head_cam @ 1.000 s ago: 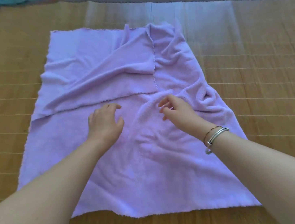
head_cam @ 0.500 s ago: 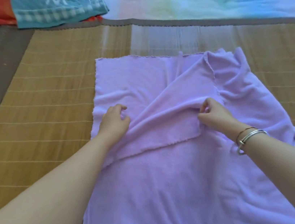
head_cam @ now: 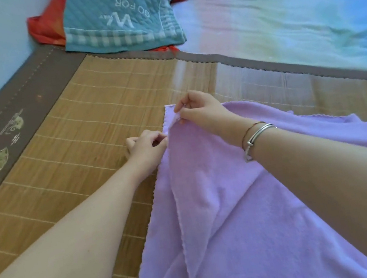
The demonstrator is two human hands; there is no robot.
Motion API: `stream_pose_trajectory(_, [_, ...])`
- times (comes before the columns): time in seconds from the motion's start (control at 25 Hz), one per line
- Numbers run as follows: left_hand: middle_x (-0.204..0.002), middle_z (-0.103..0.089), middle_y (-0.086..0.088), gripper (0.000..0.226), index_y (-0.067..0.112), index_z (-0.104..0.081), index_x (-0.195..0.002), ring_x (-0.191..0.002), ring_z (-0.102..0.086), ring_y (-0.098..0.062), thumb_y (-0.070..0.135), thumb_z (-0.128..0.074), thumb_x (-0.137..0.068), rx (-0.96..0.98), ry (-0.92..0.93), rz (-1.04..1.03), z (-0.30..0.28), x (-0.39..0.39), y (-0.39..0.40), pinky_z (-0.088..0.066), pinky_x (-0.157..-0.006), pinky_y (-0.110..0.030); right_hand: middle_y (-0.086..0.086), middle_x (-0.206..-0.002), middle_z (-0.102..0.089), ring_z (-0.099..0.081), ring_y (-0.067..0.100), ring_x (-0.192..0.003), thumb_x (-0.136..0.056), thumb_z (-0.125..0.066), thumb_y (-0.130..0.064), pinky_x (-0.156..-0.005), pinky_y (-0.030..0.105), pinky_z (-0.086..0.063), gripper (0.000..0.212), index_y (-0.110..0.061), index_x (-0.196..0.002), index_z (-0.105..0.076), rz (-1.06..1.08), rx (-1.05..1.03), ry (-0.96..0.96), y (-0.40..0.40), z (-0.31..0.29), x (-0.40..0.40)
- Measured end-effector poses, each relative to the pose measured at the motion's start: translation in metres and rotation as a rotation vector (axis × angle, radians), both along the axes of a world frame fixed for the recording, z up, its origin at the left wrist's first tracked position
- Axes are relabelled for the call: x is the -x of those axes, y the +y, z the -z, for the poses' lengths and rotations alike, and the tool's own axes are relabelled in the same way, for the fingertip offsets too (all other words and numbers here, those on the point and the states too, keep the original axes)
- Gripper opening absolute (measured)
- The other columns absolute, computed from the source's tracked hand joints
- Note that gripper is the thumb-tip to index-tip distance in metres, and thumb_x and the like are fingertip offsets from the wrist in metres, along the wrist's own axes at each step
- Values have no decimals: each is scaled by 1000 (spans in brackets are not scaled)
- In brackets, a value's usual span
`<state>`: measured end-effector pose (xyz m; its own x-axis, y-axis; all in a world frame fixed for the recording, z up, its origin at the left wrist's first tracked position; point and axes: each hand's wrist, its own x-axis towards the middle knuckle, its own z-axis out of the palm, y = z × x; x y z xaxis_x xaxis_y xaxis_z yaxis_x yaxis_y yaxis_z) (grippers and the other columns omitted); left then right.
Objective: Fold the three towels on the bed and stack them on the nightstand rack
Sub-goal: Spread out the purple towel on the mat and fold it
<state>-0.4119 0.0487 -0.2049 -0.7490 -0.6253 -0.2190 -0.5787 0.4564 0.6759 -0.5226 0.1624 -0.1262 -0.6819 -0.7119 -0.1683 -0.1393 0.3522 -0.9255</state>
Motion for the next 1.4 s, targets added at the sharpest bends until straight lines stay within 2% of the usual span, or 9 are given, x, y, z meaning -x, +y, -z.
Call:
stream_pose_trajectory(0.16, [-100,-51,15,35,34,-67,-72,-108,-31,-13,54,-46,-92,-122,13,-108,14,9,-39,-18,-103,-31,-3,-76,-60,-55,11,-72,-91,-56,-9,-70,23,-44,18,-11,-108,-56,-34,-138,37,-47,40,36])
stream_pose_trajectory(0.32, [-104,-48,14,44,28,-69,-77,-106,-29,-10,69,-52,-80,-136,-9,-90,20,12,-38,-11,-92,-27,0,-102,-49,-42,23,-104,-88,-55,-23,-90,36,-41,23,-17,-111,-56,-75,-493,539,-49,78,60])
stream_pose_trajectory(0.52, [-103,-44,18,47,29,-65,-77,-108,-27,-7,75,-62,-67,-171,-1,-110,22,12,-39,-13,-95,-26,-4,-92,-50,-37,20,-95,-93,-52,-26,-79,33,-29,12,-19,-83,-50,15,-447,607,-69,74,75])
stream_pose_trajectory(0.72, [-103,-42,18,47,28,-62,-74,-107,-27,-9,74,-65,-64,-115,-16,-106,24,13,-37,-16,-101,-29,-1,-101,-47,-40,24,-108,-91,-53,-31,-90,35,-28,14,-20,-96,-58,-12,-516,573,-71,86,74])
stream_pose_trajectory(0.84, [-104,-41,17,45,28,-59,-74,-106,-27,-10,70,-71,-62,-66,-42,-82,25,13,-36,-18,-101,-31,-1,-117,-48,-40,22,-116,-90,-54,-32,-97,32,-27,30,-19,-117,-51,-20,-448,690,-49,83,63])
stream_pose_trajectory(1.04, [-108,-38,9,33,27,-56,-80,-109,-31,-20,55,-72,-72,93,-145,-60,8,16,-23,-22,-97,-36,6,-121,-53,-44,27,-116,-92,-51,-17,-100,31,-29,30,-9,-120,-52,150,-297,783,60,59,37])
stream_pose_trajectory(1.12, [-111,-42,2,17,23,-54,-90,-110,-36,-27,29,-67,-81,294,-130,-41,-1,23,3,-26,-96,-40,7,-120,-54,-45,28,-114,-90,-52,-13,-99,32,-30,28,-8,-118,-53,214,-358,795,124,54,39])
stream_pose_trajectory(1.2, [-113,-45,-4,22,19,-51,-97,-106,-39,-30,7,-55,-79,487,-106,26,-9,34,48,-30,-90,-40,10,-118,-55,-46,32,-111,-88,-54,-9,-97,37,-32,27,-6,-114,-55,303,-447,772,189,46,41])
stream_pose_trajectory(1.4, [-124,-44,-3,28,17,-50,-114,-113,-39,-28,18,-53,-86,408,-47,248,-18,73,184,-32,-93,-35,21,-116,-56,-47,39,-109,-85,-56,-8,-94,38,-29,28,-2,-112,-56,647,-615,590,315,46,56])
